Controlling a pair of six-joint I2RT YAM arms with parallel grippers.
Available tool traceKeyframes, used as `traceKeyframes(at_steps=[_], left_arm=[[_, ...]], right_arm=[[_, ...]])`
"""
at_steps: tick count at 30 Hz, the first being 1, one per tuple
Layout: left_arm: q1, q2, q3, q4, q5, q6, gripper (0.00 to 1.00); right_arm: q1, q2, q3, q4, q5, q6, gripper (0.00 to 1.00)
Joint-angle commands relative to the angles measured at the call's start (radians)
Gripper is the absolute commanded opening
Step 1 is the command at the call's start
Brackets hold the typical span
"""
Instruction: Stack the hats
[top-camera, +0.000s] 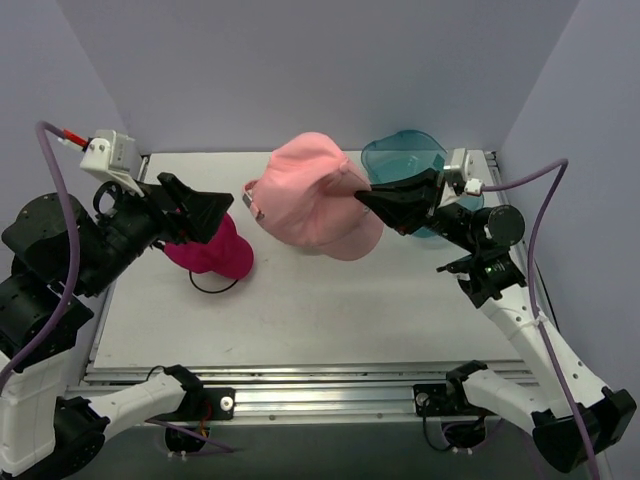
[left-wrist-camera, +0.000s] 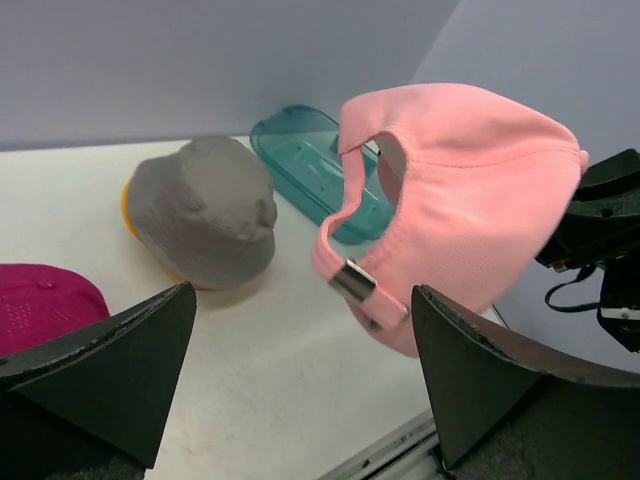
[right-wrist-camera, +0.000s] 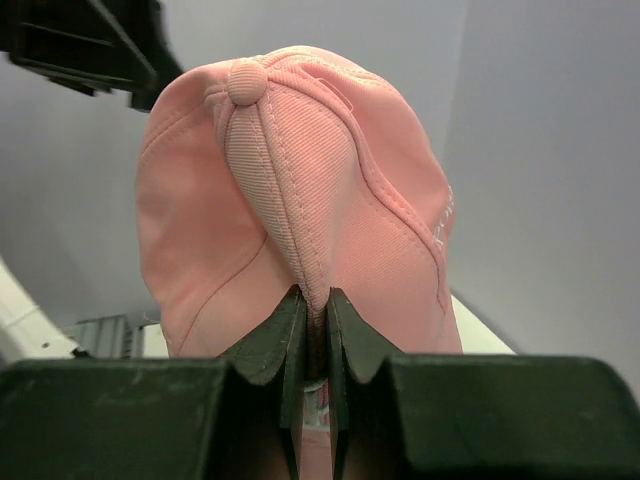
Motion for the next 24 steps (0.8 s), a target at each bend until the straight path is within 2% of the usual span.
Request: traceKeyframes(at_steps=[1, 4, 9, 15, 18, 24], left_arm=[[0.007, 0.002, -0.007, -0.047, 0.135, -0.058, 0.98], [0.007, 0.008, -0.019, -0.076, 0.12, -0.061, 0.99], [0.007, 0.021, 0.005, -0.151, 0.015, -0.06, 0.99], [0.006, 0.074, 0.198, -0.303, -0.327, -0.023, 0.97], [0.007, 0.119, 0.277, -0.351, -0.337, -0.02, 0.98], [0.007, 0.125, 0.278, -0.379, -0.342, -0.015, 0.98]], right_arm=[[0.063, -0.031, 0.004, 0.112, -0.095, -0.01, 0.0], [0.111, -0.034, 0.01, 0.055, -0.086, -0.064, 0.0], [0.157, 0.018, 0.029, -0.002, -0.063, -0.136, 0.0], [0.201, 0.126, 0.006, 0.203, -0.096, -0.121, 0.0], [0.22, 0.215, 0.067, 0.224, -0.113, -0.115, 0.0], [0.22, 0.309, 0.157, 0.239, -0.147, -0.124, 0.0]])
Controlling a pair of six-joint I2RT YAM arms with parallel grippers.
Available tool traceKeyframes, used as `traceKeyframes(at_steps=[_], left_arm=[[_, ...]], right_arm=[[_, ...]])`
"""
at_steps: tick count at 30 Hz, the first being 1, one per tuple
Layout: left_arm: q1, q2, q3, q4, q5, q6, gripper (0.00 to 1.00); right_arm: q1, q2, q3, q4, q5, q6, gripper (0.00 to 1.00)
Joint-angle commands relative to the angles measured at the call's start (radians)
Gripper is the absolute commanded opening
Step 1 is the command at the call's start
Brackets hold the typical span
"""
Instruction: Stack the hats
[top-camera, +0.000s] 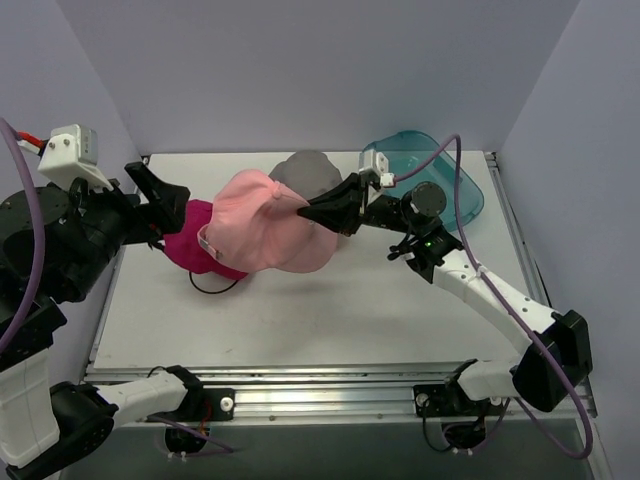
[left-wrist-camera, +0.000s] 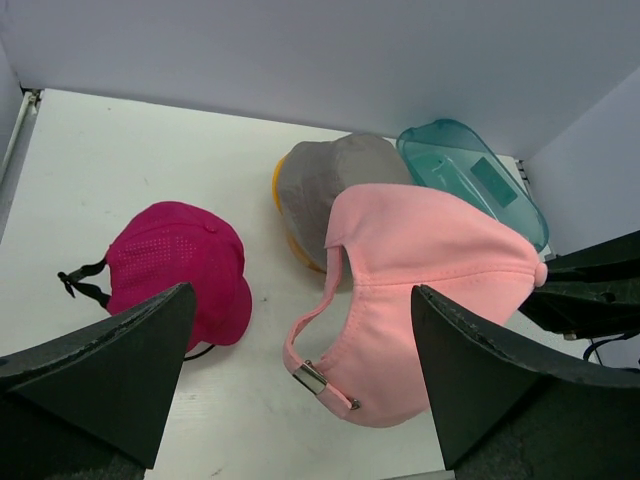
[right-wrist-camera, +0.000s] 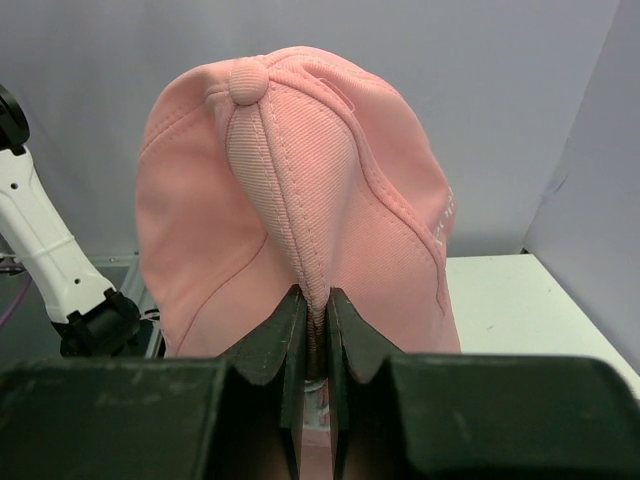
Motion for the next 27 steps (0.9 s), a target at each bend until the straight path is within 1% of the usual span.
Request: traceKeyframes(at_steps=[1, 5, 8, 10, 11, 12, 14, 17, 21, 24, 25, 27], left_arm=[[0.002, 0.013, -0.008, -0.064, 0.011, 0.015, 0.97], [0.004, -0.001, -0.068, -0.032, 0.167, 0.003, 0.99], [0.004, 0.013, -0.074, -0.018, 0.203, 0.003, 1.0], [0.004, 0.024, -0.073, -0.012, 0.273, 0.0, 1.0], [0.004, 0.031, -0.076, -0.01, 0.299, -0.002, 0.94], [0.004, 0.033, -0.082, -0.006, 0.342, -0.007, 0.93], [0.005, 0.019, -0.115, 0.019, 0.368, -0.011, 0.91], [0.007, -0.013, -0.155, 0.054, 0.39, -0.016, 0.9], [0.008, -0.021, -0.22, 0.085, 0.448, -0.025, 0.84], [0.01, -0.016, -0.241, 0.076, 0.416, -0.021, 0.82], [0.011, -0.018, -0.257, 0.088, 0.409, -0.02, 0.82], [0.016, -0.021, -0.278, 0.109, 0.436, -0.019, 0.81]], right_arm=[[0.006, 0.014, 0.099, 0.154, -0.061, -0.009, 0.0], [-0.021, -0.009, 0.06, 0.208, -0.105, 0.0, 0.0], [-0.061, -0.057, 0.015, 0.225, -0.154, 0.007, 0.0], [-0.098, -0.098, -0.028, 0.263, -0.176, 0.021, 0.0], [-0.113, -0.111, -0.04, 0.271, -0.179, 0.029, 0.0], [-0.127, -0.124, -0.051, 0.28, -0.184, 0.038, 0.0], [-0.159, -0.144, -0.071, 0.312, -0.204, 0.076, 0.0], [-0.176, -0.157, -0.086, 0.36, -0.227, 0.133, 0.0], [-0.176, -0.166, -0.097, 0.409, -0.234, 0.19, 0.0], [-0.176, -0.173, -0.118, 0.499, -0.244, 0.251, 0.0], [-0.176, -0.175, -0.123, 0.507, -0.244, 0.256, 0.0], [-0.176, -0.18, -0.129, 0.506, -0.231, 0.254, 0.0]])
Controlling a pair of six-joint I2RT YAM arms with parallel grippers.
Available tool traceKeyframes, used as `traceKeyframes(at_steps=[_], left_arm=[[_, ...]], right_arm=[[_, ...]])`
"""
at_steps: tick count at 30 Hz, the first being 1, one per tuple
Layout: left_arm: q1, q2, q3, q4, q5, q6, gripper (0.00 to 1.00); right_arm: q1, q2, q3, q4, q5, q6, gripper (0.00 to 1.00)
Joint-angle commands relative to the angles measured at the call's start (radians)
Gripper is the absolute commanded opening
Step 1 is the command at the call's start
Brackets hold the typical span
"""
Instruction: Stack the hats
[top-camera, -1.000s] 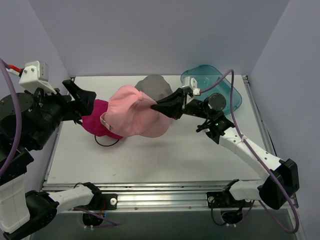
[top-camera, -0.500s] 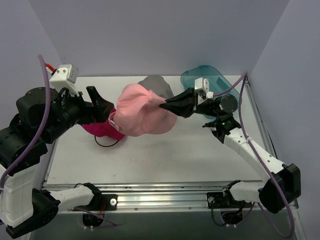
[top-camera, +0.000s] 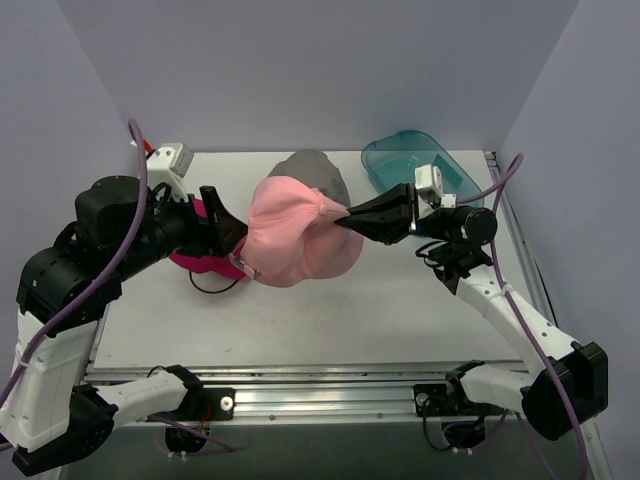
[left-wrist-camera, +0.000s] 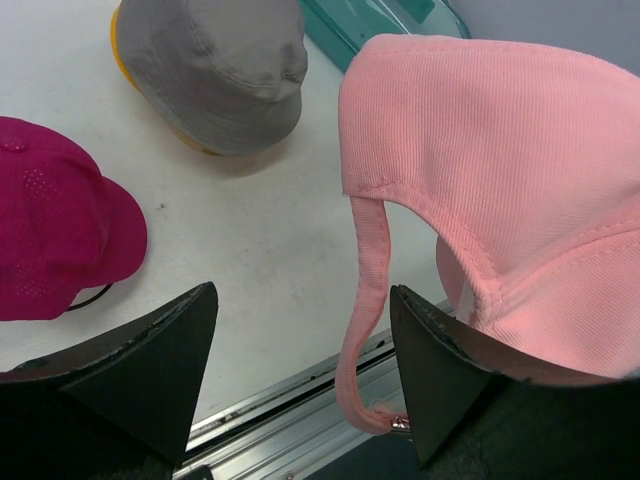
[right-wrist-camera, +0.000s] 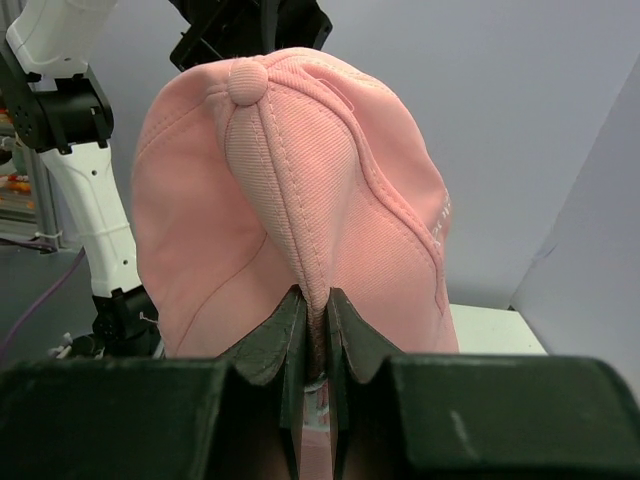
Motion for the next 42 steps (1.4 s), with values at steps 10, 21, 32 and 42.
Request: traceKeyframes(at_steps=[10, 21, 32, 42], left_arm=[[0.014, -0.015, -0.102, 0.105, 0.087, 0.012, 0.65], [0.015, -0.05, -0.172, 0.14, 0.179, 0.021, 0.42], [0.017, -0.081, -0.232, 0.157, 0.027, 0.025, 0.02], [0.021, -0.113, -0.212, 0.153, -0.249, -0.007, 0.02]], right_arm=[[-0.004, -0.059, 0.018, 0.035, 0.019, -0.056, 0.0], [-0.004, -0.051, 0.023, -0.052, 0.029, -0.108, 0.0], [0.035, -0.033, 0.041, -0.183, 0.081, -0.191, 0.0], [0.143, 0.067, 0.155, -0.454, 0.219, -0.412, 0.0]])
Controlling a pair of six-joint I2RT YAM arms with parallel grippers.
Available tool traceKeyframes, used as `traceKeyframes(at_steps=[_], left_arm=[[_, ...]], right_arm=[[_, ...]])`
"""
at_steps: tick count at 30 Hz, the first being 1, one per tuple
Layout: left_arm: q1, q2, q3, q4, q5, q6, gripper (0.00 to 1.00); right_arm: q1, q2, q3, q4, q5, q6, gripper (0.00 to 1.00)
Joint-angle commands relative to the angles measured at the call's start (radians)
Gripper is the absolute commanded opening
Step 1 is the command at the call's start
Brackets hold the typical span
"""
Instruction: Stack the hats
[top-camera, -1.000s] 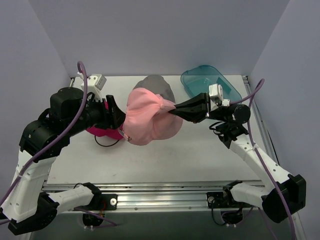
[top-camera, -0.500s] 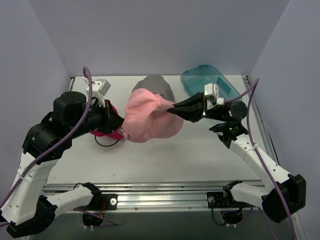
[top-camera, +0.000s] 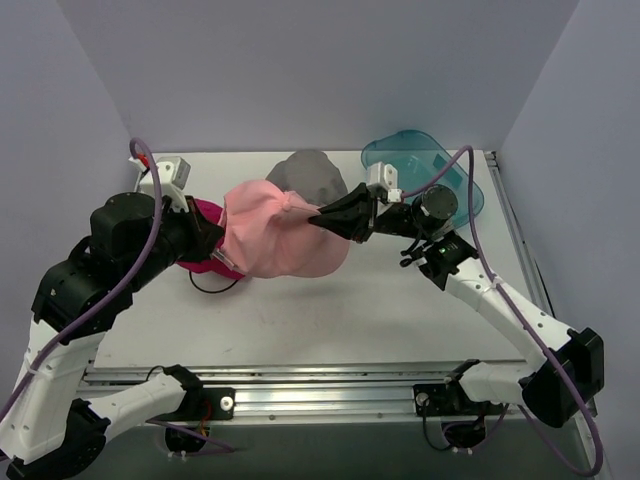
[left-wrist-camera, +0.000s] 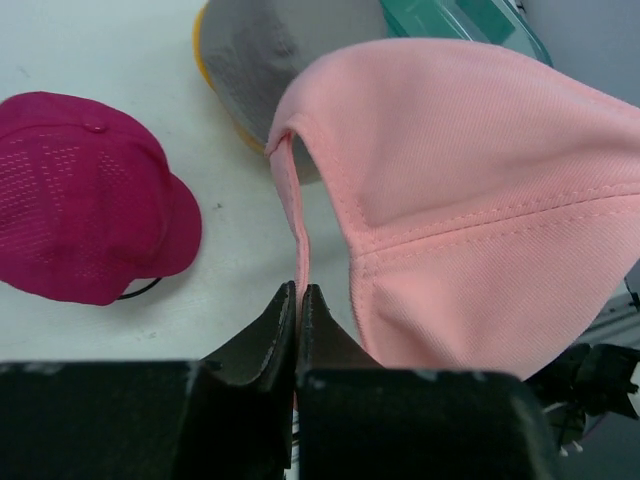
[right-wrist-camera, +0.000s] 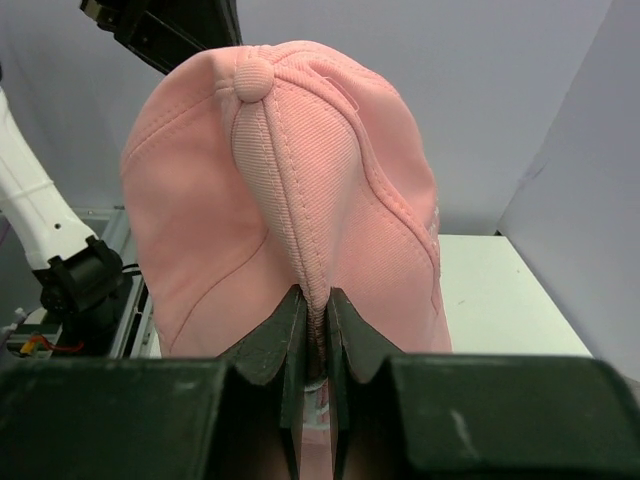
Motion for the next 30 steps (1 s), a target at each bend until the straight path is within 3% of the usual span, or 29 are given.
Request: traceKeyframes(at_steps=[1, 11, 15, 19, 23, 30], left_arm=[[0.01, -0.019, 0.023, 0.043, -0.168, -0.011, 0.03], [0.023, -0.003, 0.052, 0.012, -0.346, -0.021, 0.02], [0.065, 0.026, 0.037, 0.011, -0.383, -0.001, 0.02], [0.176, 0.079, 0.04, 0.039, -0.298, 0.038, 0.02], [0.405, 0.113, 0.005, 0.077, -0.114, 0.075, 0.02], [0.577, 0.132, -0.101, 0.209, 0.058, 0.114, 0.02]], right_arm=[[0.003, 0.019, 0.051, 0.044, 0.063, -0.052, 0.0], [0.029, 0.218, 0.167, 0.28, 0.035, 0.099, 0.0], [0.052, 0.313, 0.235, 0.299, 0.023, 0.117, 0.0], [0.058, 0.396, 0.296, 0.241, 0.024, 0.054, 0.0], [0.061, 0.479, 0.344, 0.253, 0.02, 0.049, 0.0], [0.075, 0.626, 0.422, 0.317, 0.012, 0.079, 0.0]])
